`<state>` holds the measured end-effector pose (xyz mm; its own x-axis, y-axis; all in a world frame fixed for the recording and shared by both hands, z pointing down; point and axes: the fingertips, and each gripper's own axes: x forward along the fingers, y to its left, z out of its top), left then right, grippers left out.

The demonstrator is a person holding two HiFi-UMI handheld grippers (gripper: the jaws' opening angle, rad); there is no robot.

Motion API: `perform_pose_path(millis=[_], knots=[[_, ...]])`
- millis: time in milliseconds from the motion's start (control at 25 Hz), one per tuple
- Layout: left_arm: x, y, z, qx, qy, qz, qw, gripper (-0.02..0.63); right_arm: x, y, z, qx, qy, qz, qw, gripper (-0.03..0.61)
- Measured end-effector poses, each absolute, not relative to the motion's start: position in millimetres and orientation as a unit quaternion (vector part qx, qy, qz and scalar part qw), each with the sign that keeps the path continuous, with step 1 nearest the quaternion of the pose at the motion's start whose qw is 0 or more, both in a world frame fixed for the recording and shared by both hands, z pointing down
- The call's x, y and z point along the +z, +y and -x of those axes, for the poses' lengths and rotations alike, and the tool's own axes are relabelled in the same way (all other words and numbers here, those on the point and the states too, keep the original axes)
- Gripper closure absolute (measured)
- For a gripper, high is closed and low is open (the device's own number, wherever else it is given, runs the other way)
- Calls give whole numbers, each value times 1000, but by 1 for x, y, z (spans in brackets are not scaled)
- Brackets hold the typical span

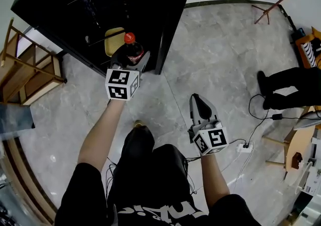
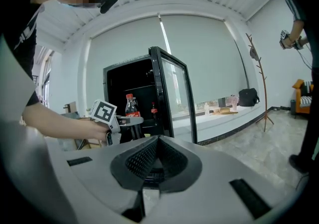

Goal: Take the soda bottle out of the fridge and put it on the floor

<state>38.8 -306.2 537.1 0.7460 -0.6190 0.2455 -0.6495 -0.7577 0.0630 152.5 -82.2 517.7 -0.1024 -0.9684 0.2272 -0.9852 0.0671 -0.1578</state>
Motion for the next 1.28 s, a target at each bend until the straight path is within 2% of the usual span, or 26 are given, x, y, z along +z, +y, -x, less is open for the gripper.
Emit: perform_pose_path(millis=[680, 1280], knots=[[743, -250, -111, 92, -242, -964, 59, 301, 760, -70, -192, 105, -731, -673, 47, 555], [891, -208, -127, 98, -209, -972, 46, 301, 878, -55, -215, 119, -740, -662, 11, 555]])
